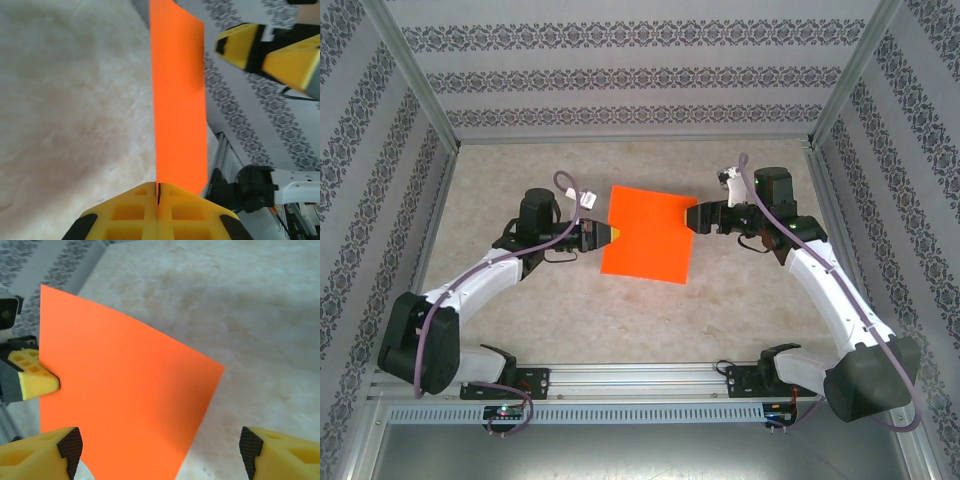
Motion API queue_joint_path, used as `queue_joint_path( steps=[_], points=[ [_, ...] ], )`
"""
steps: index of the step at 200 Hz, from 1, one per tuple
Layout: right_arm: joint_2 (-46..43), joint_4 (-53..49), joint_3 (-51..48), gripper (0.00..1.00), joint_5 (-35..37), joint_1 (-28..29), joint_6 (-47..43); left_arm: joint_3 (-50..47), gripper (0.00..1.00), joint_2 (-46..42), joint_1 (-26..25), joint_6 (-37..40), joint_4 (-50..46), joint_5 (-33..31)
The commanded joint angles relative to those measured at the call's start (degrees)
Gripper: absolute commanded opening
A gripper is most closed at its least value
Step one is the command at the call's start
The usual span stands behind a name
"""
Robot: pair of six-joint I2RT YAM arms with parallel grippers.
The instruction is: Fold a paper plane with a square sheet of paper (fold left side to right side)
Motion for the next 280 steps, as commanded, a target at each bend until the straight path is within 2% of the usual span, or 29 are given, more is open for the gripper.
queue_joint_path(
  steps=[1, 20, 47, 61, 75, 139, 222, 280],
  points=[
    [-0.13, -0.95, -1.24, 0.85, 5.71, -0.56, 0.27, -1.67, 0.0, 3.02, -0.49, -2.11, -1.42, -3.5],
    [0.81, -0.76, -2.02, 0.84, 6.61, -0.56, 1.05, -2.19, 0.0, 6.62, -0.48, -2.34, -2.74, -6.08],
    [2.7, 1.15, -3.96, 0.74, 5.47, -0.09, 3.5, -0.99, 0.0, 12.63, -0.49, -1.37, -6.29, -9.6],
    [4.27, 2.75, -4.99, 0.63, 4.53, 0.49, 5.6, 0.39, 0.0, 15.43, -0.51, -0.58, -8.92, -11.11],
    [6.41, 4.38, -5.83, 0.49, 3.86, 1.72, 7.69, 1.47, 0.0, 16.74, -0.52, -0.07, -10.8, -12.64],
    [19.28, 12.88, -6.77, 0.0, 4.0, 8.04, 14.2, 2.65, 0.0, 15.31, -0.54, 0.84, -15.23, -15.56],
    [33.9, 9.43, -0.33, 0.0, 8.02, 13.55, 13.38, 2.73, 0.02, 14.38, -0.54, 0.92, -16.3, -15.93],
    [38.17, 6.0, 0.65, 0.0, 10.92, 14.62, 11.58, 3.86, 0.1, 12.62, -0.5, 0.06, -16.32, -14.37]
  ],
)
